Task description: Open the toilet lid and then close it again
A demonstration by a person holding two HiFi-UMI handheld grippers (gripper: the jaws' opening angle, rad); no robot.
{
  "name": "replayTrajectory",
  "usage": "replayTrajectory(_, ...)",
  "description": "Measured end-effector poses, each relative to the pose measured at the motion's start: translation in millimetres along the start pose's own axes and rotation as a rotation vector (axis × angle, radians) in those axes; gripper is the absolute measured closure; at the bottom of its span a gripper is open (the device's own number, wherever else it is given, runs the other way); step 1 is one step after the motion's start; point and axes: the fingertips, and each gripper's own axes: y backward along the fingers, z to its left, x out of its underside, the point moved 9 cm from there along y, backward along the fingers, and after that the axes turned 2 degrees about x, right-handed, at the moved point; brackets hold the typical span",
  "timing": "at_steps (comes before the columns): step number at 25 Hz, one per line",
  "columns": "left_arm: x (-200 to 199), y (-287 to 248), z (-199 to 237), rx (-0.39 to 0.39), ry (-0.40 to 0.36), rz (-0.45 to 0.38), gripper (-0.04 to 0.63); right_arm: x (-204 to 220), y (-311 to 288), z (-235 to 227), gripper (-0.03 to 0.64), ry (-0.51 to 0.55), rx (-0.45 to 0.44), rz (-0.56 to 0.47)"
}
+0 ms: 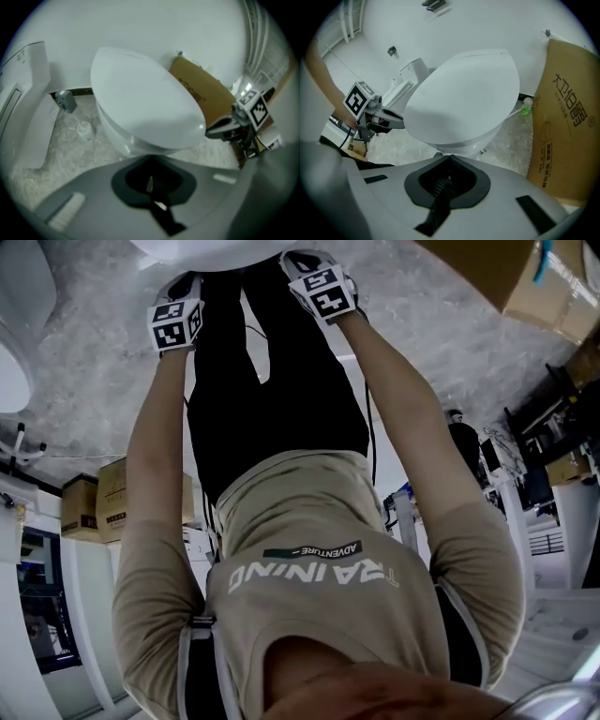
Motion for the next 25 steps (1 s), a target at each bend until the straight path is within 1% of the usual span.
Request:
replayTrajectory(2,-5.2,0.1,-3.2,-0.002,-0.009,-0.02,0.592,-1.5,-0.3,-2.8,0.606,0.016,-0.008,-0.001)
replayTrajectory(4,-9.7,1.8,-6.1,0.0,-0.037,-0.028,0.593,-2.7,-2.0,-5.5,0.606,0.025,-0.009,0.006)
replayTrajectory(8,-10.7,5.7,-5.9,0.013,-0.087,-0.007,0.592,-12.2,-4.2,-3.1,0.606,0.023,-0.024,-0.044)
replayTrajectory(11,-12.0,6.7,-8.1,0.013,-0.108,-0.001,0.594,-13.7,-2.7,-3.5,0.606,0.048,-0.024,-0.039)
replayTrajectory(14,-13.5,10.7,-8.4,0.02,-0.118,-0.002,0.594,-13.8,-0.6,-2.9,0.606,0.042,-0.023,-0.042)
replayTrajectory(17,-15.0,20.1,-6.4,0.039,-0.143,-0.011,0.594,-14.6,4.9,3.9,0.606,0.057,-0.01,-0.093)
replayTrajectory(21,-22.2,30.3,-13.7,0.074,-0.172,-0.015,0.594,-14.5,23.9,5.4,0.606,0.044,-0.016,-0.143)
replayTrajectory(25,-28.7,43.6,-18.6,0.089,-0.172,-0.031,0.594,-19.1,38.3,6.5,0.606,0.036,-0.04,-0.175)
